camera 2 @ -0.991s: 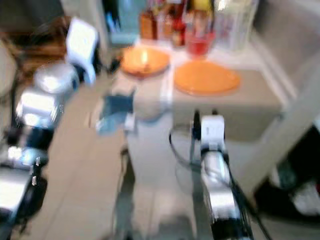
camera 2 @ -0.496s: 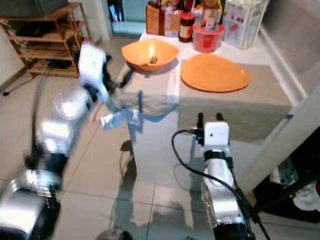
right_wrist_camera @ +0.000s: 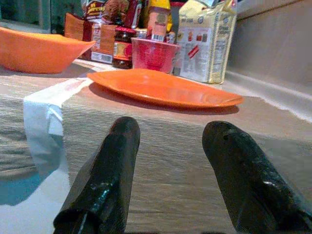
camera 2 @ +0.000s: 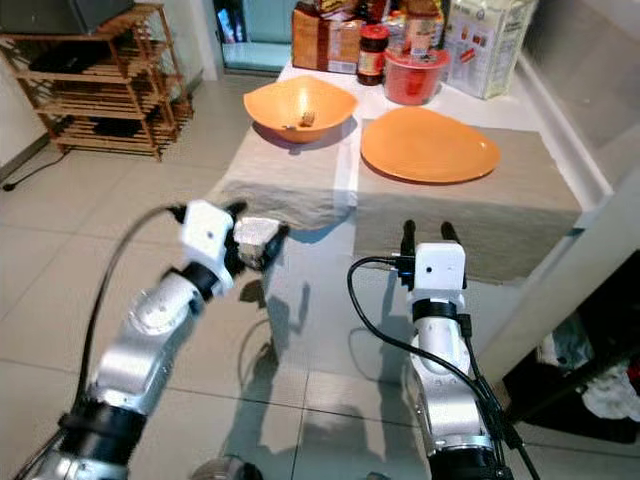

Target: Setting the table

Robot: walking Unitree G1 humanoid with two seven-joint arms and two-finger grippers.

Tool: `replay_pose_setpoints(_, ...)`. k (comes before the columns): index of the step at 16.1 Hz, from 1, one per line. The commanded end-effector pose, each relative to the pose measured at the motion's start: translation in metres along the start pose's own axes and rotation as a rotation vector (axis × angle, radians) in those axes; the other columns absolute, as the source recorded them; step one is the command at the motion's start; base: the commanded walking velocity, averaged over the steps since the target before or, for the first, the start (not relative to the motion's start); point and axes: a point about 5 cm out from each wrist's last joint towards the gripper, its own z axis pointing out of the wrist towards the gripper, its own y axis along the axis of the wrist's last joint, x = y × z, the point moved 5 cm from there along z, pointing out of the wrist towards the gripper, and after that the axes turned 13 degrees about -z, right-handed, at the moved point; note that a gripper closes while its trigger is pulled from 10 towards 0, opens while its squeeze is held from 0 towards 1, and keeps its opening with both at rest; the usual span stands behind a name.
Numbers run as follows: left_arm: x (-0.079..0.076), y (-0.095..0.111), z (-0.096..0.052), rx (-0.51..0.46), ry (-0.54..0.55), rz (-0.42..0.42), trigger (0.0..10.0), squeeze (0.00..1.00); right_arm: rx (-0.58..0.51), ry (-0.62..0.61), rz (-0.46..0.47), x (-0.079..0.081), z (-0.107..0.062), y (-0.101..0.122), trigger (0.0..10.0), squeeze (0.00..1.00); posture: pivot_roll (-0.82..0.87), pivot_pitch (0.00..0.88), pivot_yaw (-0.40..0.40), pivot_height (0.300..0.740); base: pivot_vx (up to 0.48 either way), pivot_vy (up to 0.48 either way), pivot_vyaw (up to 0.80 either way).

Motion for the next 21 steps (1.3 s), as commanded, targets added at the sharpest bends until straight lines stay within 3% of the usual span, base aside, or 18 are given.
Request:
replay_pose_setpoints(1, 0.017, 0.007, -0.005, -0.03, 0.066, -0.01, 10.0, 0.0, -0.036, -0.025, 0.007, -0.004, 0.002, 0.01, 10.0, 0.0, 0.06, 0.0, 0.021, 0.722, 0.0, 0.0, 0.0)
replay_pose_setpoints(6, 0.015, 0.015, -0.019, -0.088, 0.095, 0.053, 10.0, 0.0, -0.024, -0.007, 0.019, -0.002, -0.013, 0.006, 10.0, 0.0, 0.04, 0.0, 0.024, 0.722, 0.0, 0.0, 0.0)
replay_pose_setpoints(10, 0.004, 0.025, -0.018, -0.126, 0.07, 0.028, 10.0, 0.0, -0.049, 0.01, -0.003, -0.001, -0.018, 0.01, 10.0, 0.0, 0.04, 0.0, 0.021, 0.722, 0.0, 0.0, 0.0)
replay_pose_setpoints(12, -0.009, 0.041, -0.014, -0.185, 0.05, 0.003, 10.0, 0.0, -0.051, 0.017, -0.039, -0.002, -0.02, 0.012, 10.0, 0.0, 0.03, 0.0, 0.016, 0.722, 0.48, 0.0, 0.0)
replay_pose_setpoints(14, -0.013, 0.041, -0.014, -0.185, 0.041, 0.0, 10.0, 0.0, -0.046, 0.019, -0.042, -0.003, -0.02, 0.011, 10.0, 0.0, 0.02, 0.0, 0.016, 0.722, 0.48, 0.0, 0.0)
replay_pose_setpoints(21, -0.009, 0.042, -0.015, -0.172, 0.06, 0.022, 10.0, 0.0, -0.047, 0.022, -0.04, -0.003, -0.023, 0.012, 10.0, 0.0, 0.02, 0.0, 0.015, 0.722, 0.44, 0.0, 0.0)
